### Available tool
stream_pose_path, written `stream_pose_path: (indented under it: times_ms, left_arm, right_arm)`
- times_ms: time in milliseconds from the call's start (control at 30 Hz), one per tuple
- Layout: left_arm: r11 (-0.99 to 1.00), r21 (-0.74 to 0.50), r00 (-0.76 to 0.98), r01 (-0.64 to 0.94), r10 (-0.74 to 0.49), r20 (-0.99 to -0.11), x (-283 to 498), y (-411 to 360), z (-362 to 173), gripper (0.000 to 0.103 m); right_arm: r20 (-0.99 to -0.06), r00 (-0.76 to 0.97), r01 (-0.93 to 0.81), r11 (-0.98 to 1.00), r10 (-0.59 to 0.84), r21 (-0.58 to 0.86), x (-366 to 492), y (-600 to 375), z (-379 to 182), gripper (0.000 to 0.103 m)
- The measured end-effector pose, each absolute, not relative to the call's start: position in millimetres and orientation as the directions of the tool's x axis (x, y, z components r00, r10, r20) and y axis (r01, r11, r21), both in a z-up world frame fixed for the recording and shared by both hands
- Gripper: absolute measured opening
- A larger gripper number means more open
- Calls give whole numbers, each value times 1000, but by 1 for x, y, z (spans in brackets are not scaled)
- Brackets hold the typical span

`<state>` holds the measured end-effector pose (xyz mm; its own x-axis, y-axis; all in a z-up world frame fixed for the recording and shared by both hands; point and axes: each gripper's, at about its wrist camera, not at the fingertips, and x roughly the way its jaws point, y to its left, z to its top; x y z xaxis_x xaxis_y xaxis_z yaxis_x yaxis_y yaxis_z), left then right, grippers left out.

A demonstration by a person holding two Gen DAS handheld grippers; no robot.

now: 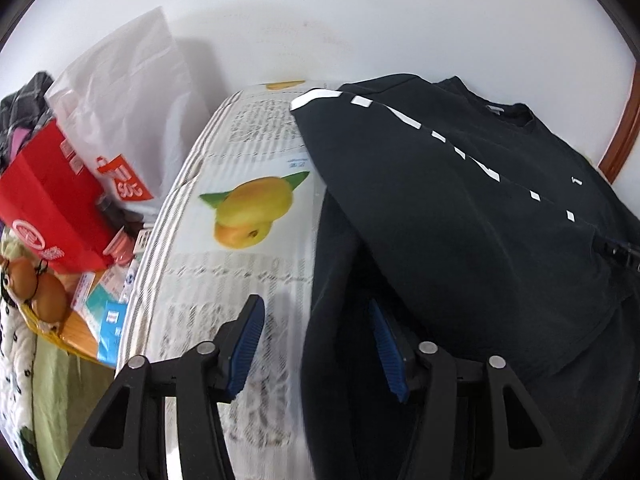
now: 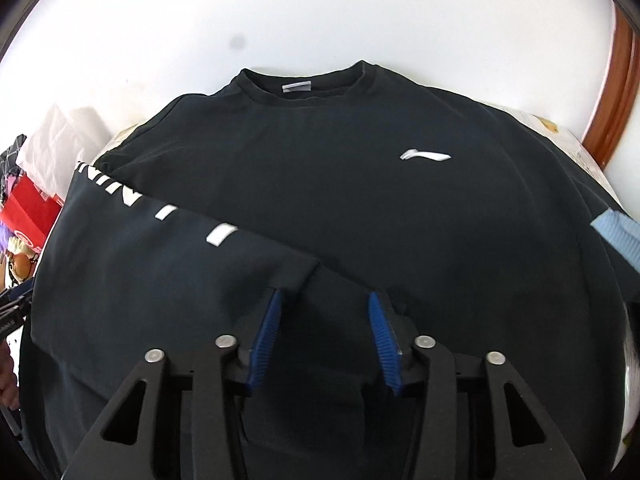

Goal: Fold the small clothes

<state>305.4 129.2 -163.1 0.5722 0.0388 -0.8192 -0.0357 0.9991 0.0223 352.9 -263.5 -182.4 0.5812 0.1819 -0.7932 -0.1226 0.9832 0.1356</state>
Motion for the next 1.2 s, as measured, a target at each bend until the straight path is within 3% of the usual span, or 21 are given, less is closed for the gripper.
stream_pose_path:
  times_ms: [67, 100, 167, 433, 600, 867, 1033, 1167, 1200]
  left_arm:
    - [1000, 22, 583, -19, 29, -812, 310, 125, -164, 23]
    - [1000, 13, 590, -13, 18, -807, 311, 124, -163, 16]
    - [999, 17, 598, -27, 30, -801, 312, 124, -160, 7]
    - [995, -68, 594, -69, -13, -805, 308, 144, -162, 7]
    - [994, -70, 588, -78, -11, -808, 307, 146, -164, 7]
    - [994, -73, 572, -85, -12, -820, 304, 146, -163, 9]
    - [992, -85, 549, -95, -19, -836, 297, 145, -159, 11]
    - [991, -83, 544, -103, -14, -839, 283, 140, -154, 24]
    - [992, -84, 544, -99, -17, -839, 280, 139, -154, 26]
  right_arm:
    - [-791, 585, -141, 983, 179, 118, 360, -258, -183, 28]
    - [-791, 584, -155, 981, 185, 114, 363, -256, -182, 20]
    - [-771, 598, -185, 974, 219, 133, 367, -257, -177, 17]
    - [-652, 743, -34, 982, 150, 187, 370, -325, -138, 15]
    - [-678, 733, 107, 976, 53, 192, 379, -373, -149, 15]
    - [-737, 673, 148, 965, 64, 219, 382, -390, -193, 17]
    - [-766, 643, 161, 976, 11, 149, 374, -389, -195, 27]
    - [-769, 639, 160, 981, -20, 108, 347, -392, -185, 32]
    - [-769, 639, 160, 981, -19, 109, 340, -394, -183, 37]
